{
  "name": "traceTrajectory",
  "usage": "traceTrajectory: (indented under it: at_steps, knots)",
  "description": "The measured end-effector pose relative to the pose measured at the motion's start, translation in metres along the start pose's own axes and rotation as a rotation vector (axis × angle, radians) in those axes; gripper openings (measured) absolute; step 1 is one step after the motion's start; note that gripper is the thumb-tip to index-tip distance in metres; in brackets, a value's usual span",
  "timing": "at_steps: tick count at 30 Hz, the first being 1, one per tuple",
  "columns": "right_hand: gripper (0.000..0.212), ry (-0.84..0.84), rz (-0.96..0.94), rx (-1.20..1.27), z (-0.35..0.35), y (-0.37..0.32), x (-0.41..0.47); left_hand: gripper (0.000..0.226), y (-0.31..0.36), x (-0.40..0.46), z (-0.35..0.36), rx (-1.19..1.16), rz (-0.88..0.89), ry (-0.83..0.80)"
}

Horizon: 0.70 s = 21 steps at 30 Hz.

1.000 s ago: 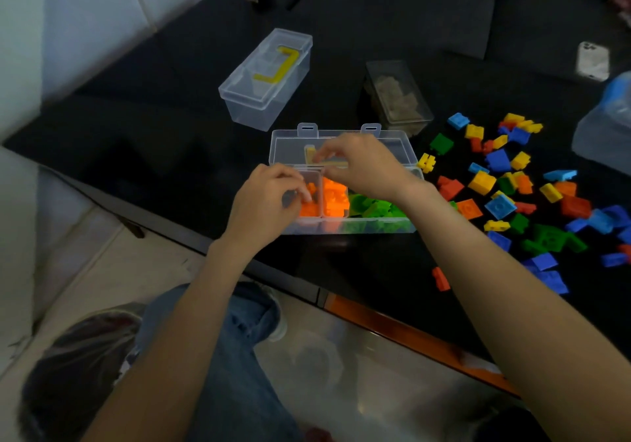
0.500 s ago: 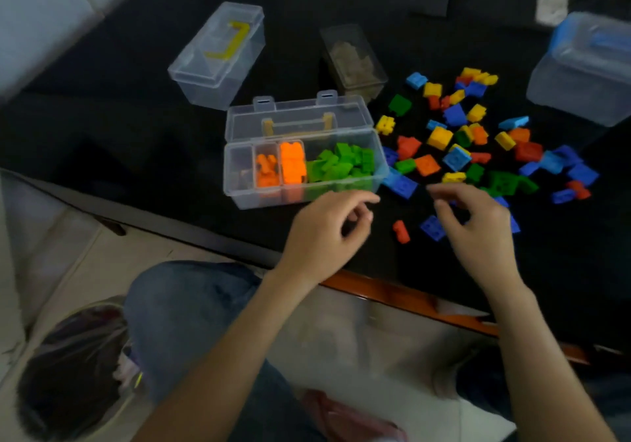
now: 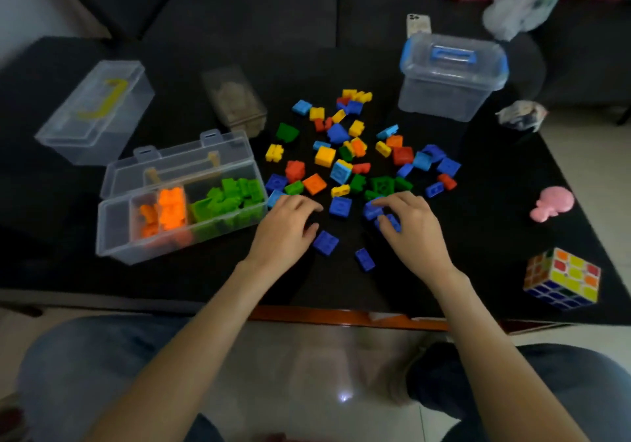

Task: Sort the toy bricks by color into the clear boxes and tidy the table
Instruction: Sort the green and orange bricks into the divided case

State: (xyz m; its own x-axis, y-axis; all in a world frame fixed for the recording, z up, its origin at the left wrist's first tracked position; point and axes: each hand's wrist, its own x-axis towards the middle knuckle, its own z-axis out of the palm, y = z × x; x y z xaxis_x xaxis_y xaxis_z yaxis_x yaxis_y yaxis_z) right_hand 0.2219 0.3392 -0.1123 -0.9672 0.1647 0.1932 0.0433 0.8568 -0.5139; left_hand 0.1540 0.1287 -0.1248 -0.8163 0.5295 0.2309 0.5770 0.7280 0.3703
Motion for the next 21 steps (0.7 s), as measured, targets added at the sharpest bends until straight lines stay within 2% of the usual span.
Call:
traceTrajectory:
  at_steps: [3,6,9,14,21]
  knots:
    - [0.025,0.016,-0.005,-0.022,-0.012,0.017,0.029,0.034,0.002,0.037,-0.004,0.049,-0.016,0.023]
    - [0.029,0.008,0.074,-0.108,-0.02,0.047,0.055,0.044,0.002,0.072,0.004,0.133,-0.078,-0.118]
    - [0.036,-0.024,0.112,-0.148,-0.022,0.069,0.074,0.042,-0.002,0.087,0.016,0.214,-0.086,-0.199]
    - [0.039,-0.092,-0.036,-0.22,-0.019,0.07,0.122,0.031,-0.007,0.093,0.021,0.187,-0.061,-0.157]
    - [0.04,-0.395,0.028,-0.317,-0.008,0.06,0.17,0.038,-0.008,0.088,0.022,0.122,0.001,-0.188]
